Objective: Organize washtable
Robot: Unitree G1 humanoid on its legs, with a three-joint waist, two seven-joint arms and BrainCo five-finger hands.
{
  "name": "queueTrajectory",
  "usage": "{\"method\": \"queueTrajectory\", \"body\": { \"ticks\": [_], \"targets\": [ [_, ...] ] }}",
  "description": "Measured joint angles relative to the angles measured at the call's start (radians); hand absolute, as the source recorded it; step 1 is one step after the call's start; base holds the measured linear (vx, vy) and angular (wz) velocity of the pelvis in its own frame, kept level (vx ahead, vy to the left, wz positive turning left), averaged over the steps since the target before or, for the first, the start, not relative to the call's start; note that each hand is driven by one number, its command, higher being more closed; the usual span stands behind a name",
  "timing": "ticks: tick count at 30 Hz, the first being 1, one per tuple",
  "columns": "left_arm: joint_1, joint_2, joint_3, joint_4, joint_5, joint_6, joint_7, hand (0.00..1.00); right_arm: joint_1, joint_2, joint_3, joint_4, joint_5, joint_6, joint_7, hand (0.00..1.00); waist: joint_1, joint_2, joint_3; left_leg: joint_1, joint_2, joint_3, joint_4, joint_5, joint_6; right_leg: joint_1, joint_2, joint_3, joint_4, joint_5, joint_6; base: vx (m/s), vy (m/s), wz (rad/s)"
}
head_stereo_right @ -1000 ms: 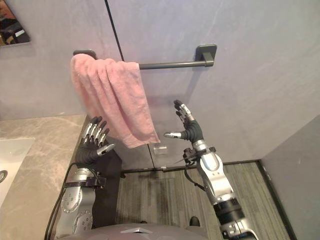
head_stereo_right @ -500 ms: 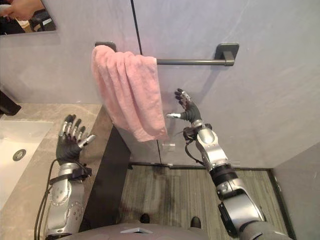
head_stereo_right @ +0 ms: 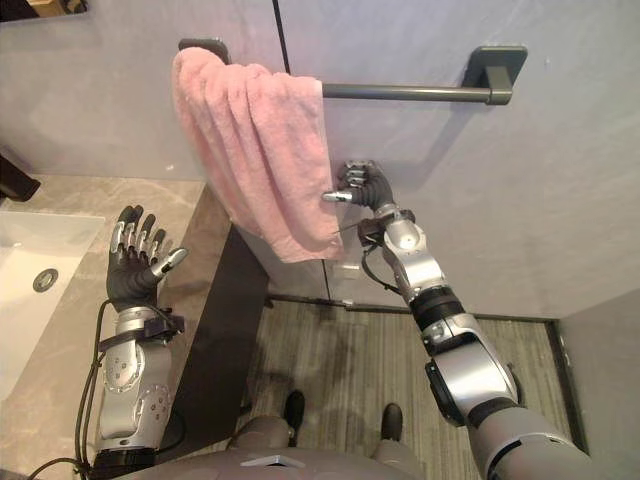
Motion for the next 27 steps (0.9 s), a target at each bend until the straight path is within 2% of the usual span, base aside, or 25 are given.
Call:
{"method": "queueTrajectory", "body": {
  "ticks": [1,11,20,27],
  "targets": [
    [0.0,0.0,0.001,-0.01,0.0,-0.002,0.001,0.0,-0.008,0.009,0.0,0.0,0.0,0.0,0.0,1.0,0.0,0.0,0.0,-0.001,0.002,-0.004,0.0,0.001,-0.001,0.0,0.002,-0.003,0.0,0.0,0.0,-0.03,-0.025,0.06],
    [-0.016,0.001,0.001,-0.015,0.0,-0.006,0.015,0.0,-0.023,0.028,0.034,-0.003,0.001,0.0,0.0,1.0,0.001,-0.002,0.003,-0.018,0.005,-0.019,0.001,0.005,-0.007,-0.003,0.005,-0.018,-0.01,0.004,-0.003,0.0,-0.006,0.04],
    [-0.041,0.002,0.001,-0.055,0.002,-0.008,0.023,0.0,-0.01,0.024,0.015,-0.016,0.001,0.0,-0.003,1.0,-0.004,-0.003,0.025,-0.001,0.011,0.014,-0.003,0.004,-0.007,-0.001,0.01,0.009,-0.02,0.011,-0.006,0.01,-0.002,-0.11],
    [-0.04,0.004,0.009,-0.085,0.008,-0.008,0.034,0.0,0.131,0.002,-0.075,-0.204,0.002,-0.004,-0.001,1.0,-0.016,-0.003,0.025,0.041,0.015,0.056,-0.032,0.003,-0.008,0.001,0.015,0.041,-0.012,0.013,-0.008,-0.01,0.003,-0.16]
  ]
}}
